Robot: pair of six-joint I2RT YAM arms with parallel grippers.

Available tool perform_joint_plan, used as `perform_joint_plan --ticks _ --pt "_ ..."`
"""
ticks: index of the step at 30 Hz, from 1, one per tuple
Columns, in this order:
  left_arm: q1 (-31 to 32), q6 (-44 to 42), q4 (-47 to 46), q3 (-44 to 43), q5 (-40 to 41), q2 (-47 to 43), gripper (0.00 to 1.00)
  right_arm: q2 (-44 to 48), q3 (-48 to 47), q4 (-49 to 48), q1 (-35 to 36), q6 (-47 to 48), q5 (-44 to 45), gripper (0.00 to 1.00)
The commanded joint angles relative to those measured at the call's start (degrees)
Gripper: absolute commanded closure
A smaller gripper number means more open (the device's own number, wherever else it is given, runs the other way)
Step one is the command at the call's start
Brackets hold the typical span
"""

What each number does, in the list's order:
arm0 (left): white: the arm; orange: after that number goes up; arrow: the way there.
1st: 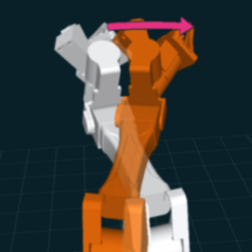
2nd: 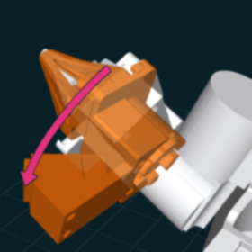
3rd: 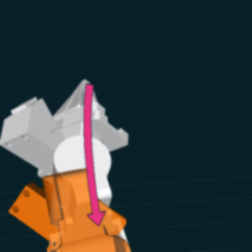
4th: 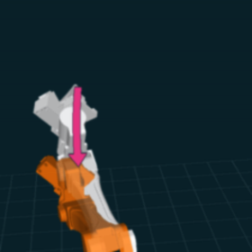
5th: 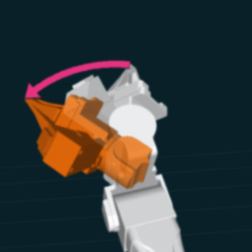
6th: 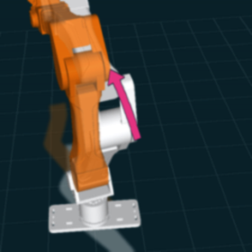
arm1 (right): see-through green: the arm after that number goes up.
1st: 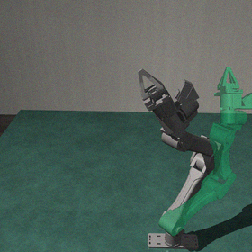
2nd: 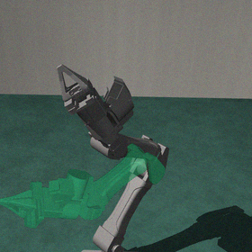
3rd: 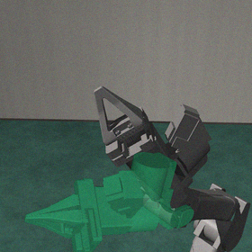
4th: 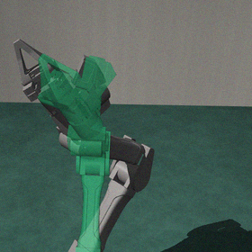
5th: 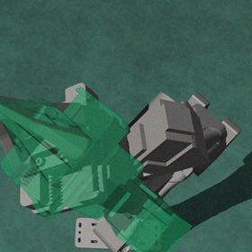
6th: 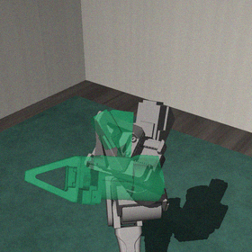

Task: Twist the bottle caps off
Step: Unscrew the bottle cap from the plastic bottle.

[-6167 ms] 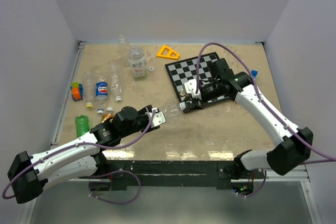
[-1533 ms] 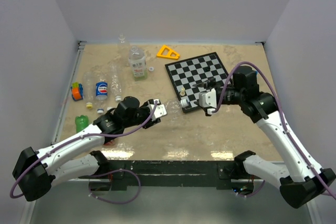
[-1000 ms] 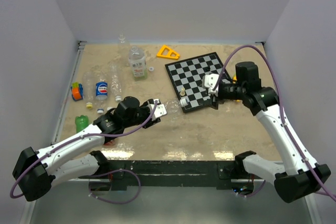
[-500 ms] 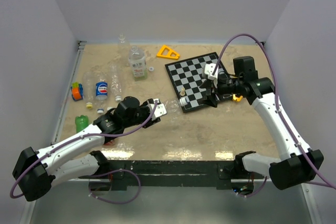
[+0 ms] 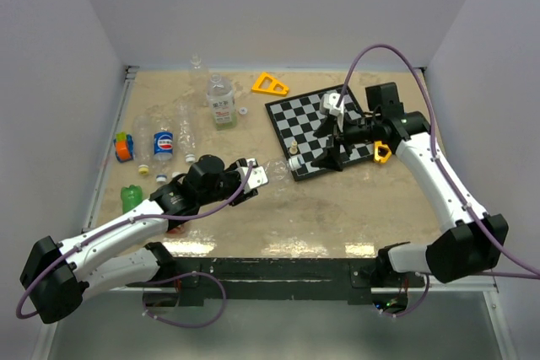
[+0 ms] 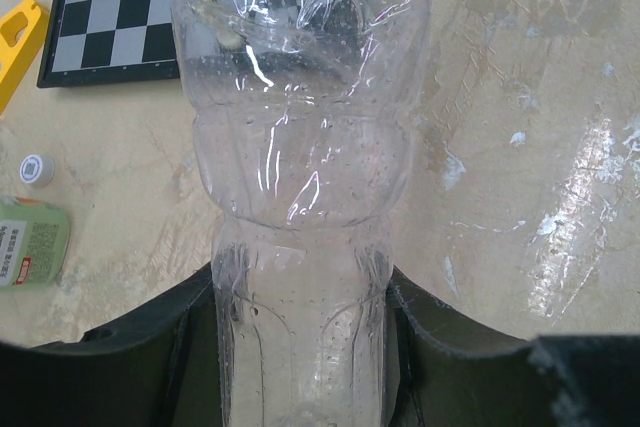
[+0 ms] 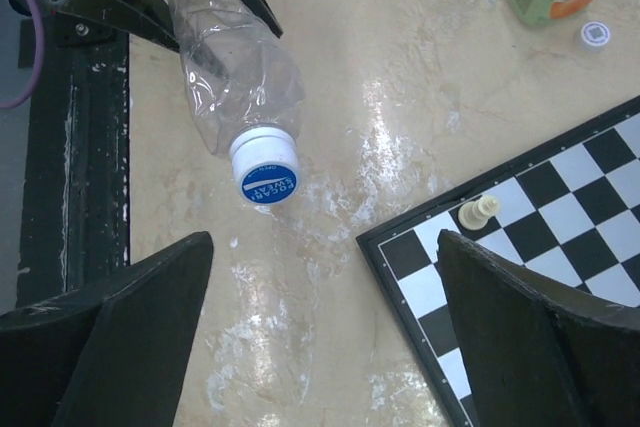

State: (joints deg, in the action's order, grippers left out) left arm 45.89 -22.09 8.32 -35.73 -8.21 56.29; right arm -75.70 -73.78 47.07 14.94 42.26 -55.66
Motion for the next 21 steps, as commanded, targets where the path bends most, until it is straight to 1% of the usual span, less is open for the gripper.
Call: perform_joint_plan --ticks 1,4,7,13,16,21 --pt "0.08 -0.15 -1.29 0.22 0.30 -0.39 1.00 -2.86 -2.77 1.36 1.14 -0.86 -4.81 0.02" --pt "0.08 0.03 -1.37 0.22 0.39 -0.31 1.00 -5.32 -3.13 1.97 4.47 -0.69 -4.19 0.02" --pt "0.17 -0.06 -1.37 0.13 0.47 -0.31 1.00 -5.60 -2.86 1.62 7.64 -0.78 -4.46 0.02" --pt "0.08 0.03 -1.46 0.22 0.39 -0.04 1.00 -6.65 -2.86 1.36 8.35 -1.48 -4.37 0.02" --pt "0.17 0.03 -1.46 0.13 0.47 -0.04 1.00 -7.00 -3.30 1.27 8.35 -1.39 -4.81 0.11" --pt "0.08 0.03 -1.46 0.22 0.56 -0.22 1.00 -7.27 -3.39 2.50 8.44 -0.25 -4.98 0.41"
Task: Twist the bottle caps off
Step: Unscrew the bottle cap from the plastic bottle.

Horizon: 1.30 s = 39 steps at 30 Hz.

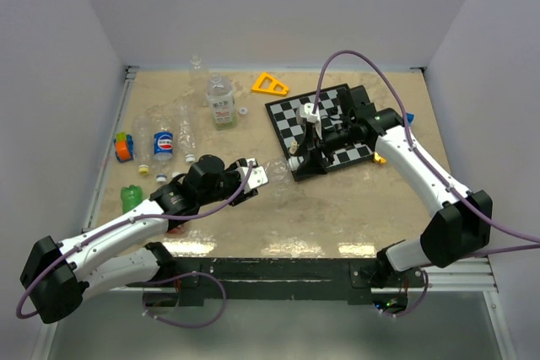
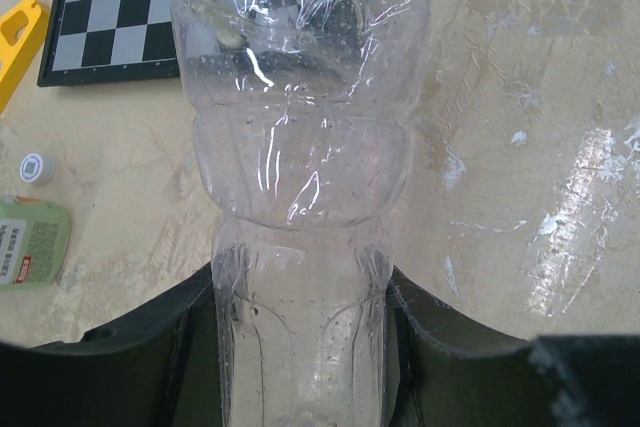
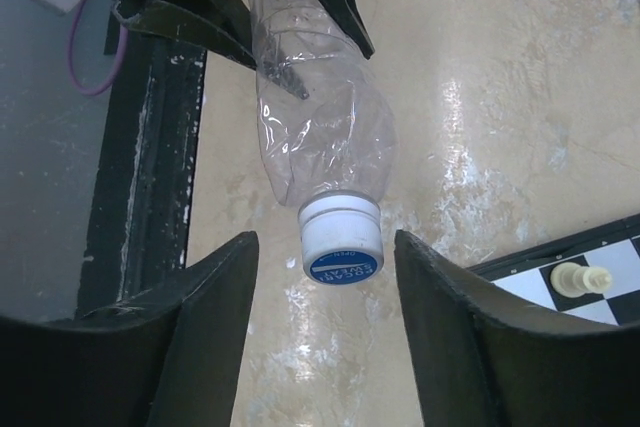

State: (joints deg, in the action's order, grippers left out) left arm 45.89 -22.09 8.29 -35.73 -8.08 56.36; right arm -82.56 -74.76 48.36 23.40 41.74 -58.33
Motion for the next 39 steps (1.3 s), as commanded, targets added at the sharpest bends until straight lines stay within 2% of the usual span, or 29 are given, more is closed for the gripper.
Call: perform_joint_plan --ticks 1,5,7,8,11,14,15,17,19,22,29,32,33,37,39 --pt "0.08 0.03 -1.44 0.22 0.34 -0.20 1.00 -0.49 -2.41 1.21 0.07 0.28 -2.32 0.49" --pt "0.08 0.03 -1.44 0.22 0.43 -0.28 1.00 -0.93 -2.84 1.91 0.24 1.06 -2.06 0.86" --pt "0.17 0.03 -1.44 0.13 0.34 -0.46 1.00 -1.37 -3.46 3.40 0.42 2.99 -2.14 0.98" --pt "0.08 0.03 -1.27 0.04 0.08 -0.55 1.00 -1.63 -4.07 4.45 0.51 4.13 -2.06 1.00" --pt "0.08 0.11 -1.53 0.22 -0.89 -1.25 1.00 -2.07 -6.00 8.84 0.86 9.66 -1.62 1.00" --pt "0.08 -0.24 -1.70 0.66 -1.94 -1.43 1.00 -0.59 -8.11 13.50 1.47 21.49 0.66 1.00" --pt "0.08 -0.41 -1.70 0.66 -2.55 -1.34 1.00 0.99 -7.95 13.43 1.65 25.29 2.06 1.00" --pt "0.17 -0.50 -1.70 0.74 -3.26 -1.08 1.00 6.07 -5.67 12.82 1.83 38.96 5.40 1.00" --pt "0.08 -0.50 -1.70 0.83 -3.61 -0.73 1.00 11.87 -0.94 6.00 2.00 46.65 9.70 1.00" --pt "-0.01 -0.50 -1.70 0.83 -3.70 -0.72 1.00 18.48 5.93 -6.05 2.88 48.70 14.98 1.00" --pt "0.08 -0.68 -1.88 0.92 -3.79 -0.63 1.00 17.79 6.02 -6.69 2.88 45.99 11.48 1.00" --pt "0.08 -0.68 -1.88 1.01 -3.61 -0.72 1.00 18.49 7.52 -8.36 2.88 41.78 11.13 0.91" --pt "0.08 -0.68 -1.88 1.01 -3.61 -0.72 1.00 18.67 7.70 -8.46 2.97 40.46 11.04 0.85" --pt "0.08 -0.59 -1.79 1.01 -3.61 -0.81 1.00 19.19 6.39 -7.49 2.88 34.31 9.81 0.43" --pt "0.17 -0.50 -1.88 1.01 -3.70 -0.99 1.00 19.98 6.29 -7.40 2.88 31.67 9.46 0.28"
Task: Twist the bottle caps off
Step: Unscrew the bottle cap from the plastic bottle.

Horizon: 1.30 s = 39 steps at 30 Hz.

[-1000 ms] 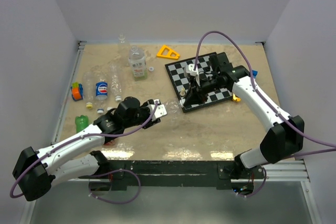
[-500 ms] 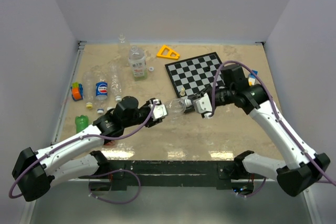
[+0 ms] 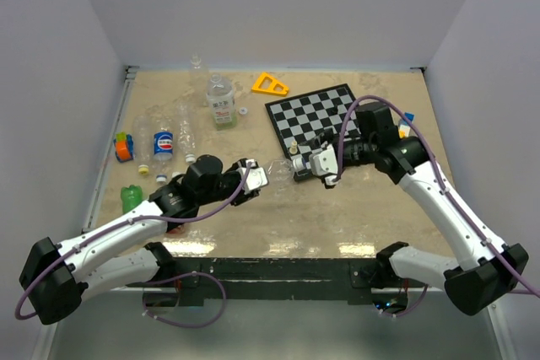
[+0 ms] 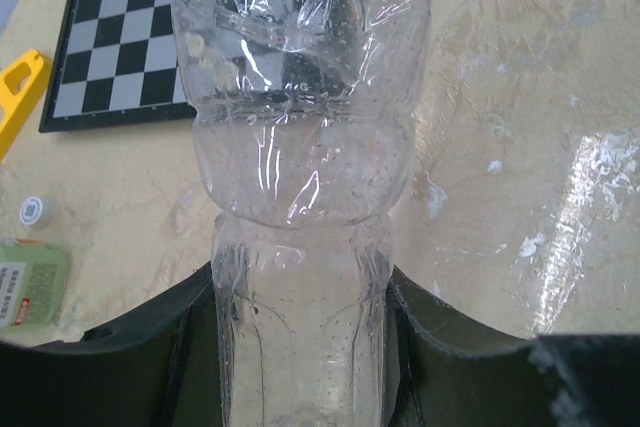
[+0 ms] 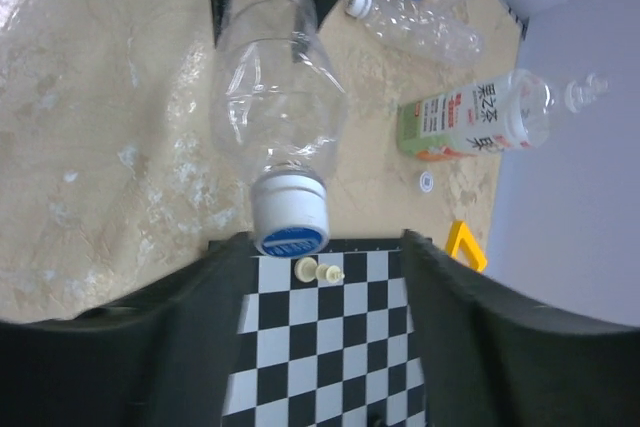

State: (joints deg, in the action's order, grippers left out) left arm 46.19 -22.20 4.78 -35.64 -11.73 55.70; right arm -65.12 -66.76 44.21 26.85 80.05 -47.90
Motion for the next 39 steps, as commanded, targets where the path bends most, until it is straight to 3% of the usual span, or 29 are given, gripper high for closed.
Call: perform_joint_plan --ticks 1,5,13,21,39 --pt "-0.14 -0.39 1.64 0.92 -0.05 -0.42 1.00 3.59 -1.53 -3.25 -0.57 -7.88 -1.23 0.21" --pt "-0.23 -0.39 1.64 0.83 0.04 -0.33 1.00 7.89 -0.13 -5.61 -0.75 -14.46 -0.10 0.02" --pt "-0.23 -0.22 1.64 0.66 1.00 -0.42 1.00 11.69 1.45 -11.51 -4.61 -36.96 5.71 0.02" --pt "-0.23 -0.13 1.82 0.66 1.79 -0.51 1.00 4.31 -1.17 -3.17 -5.32 -40.76 0.97 0.02" --pt "-0.23 -0.04 1.82 0.75 2.32 -0.68 1.00 2.02 -3.20 -4.04 -8.04 -44.72 -0.88 0.02"
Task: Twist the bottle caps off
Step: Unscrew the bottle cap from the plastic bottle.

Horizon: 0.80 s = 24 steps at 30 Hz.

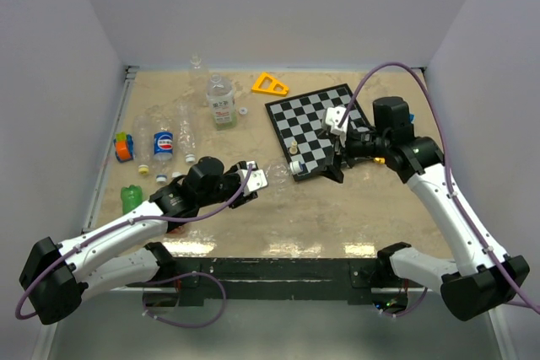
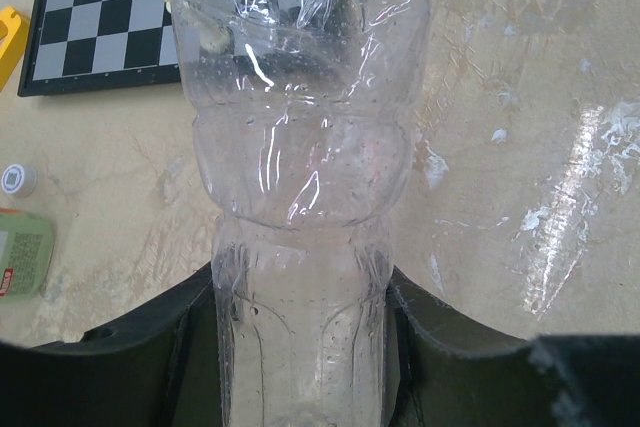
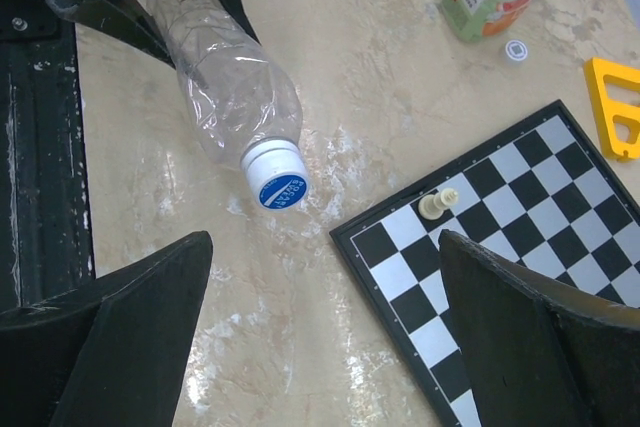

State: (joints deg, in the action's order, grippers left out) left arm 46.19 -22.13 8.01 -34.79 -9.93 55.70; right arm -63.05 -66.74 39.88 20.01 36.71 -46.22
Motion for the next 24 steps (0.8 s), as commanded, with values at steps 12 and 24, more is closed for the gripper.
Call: perform_joint_plan --ticks 12,24 --pt "-0.23 -0.11 -1.42 -0.20 0.62 -0.68 1.00 -3.66 -5.94 3.19 -2.17 -1.02 -5.64 0.04" --pt "-0.23 -0.11 -1.42 -0.20 0.62 -0.42 1.00 -10.86 -4.54 2.14 1.51 -2.16 -8.98 0.13"
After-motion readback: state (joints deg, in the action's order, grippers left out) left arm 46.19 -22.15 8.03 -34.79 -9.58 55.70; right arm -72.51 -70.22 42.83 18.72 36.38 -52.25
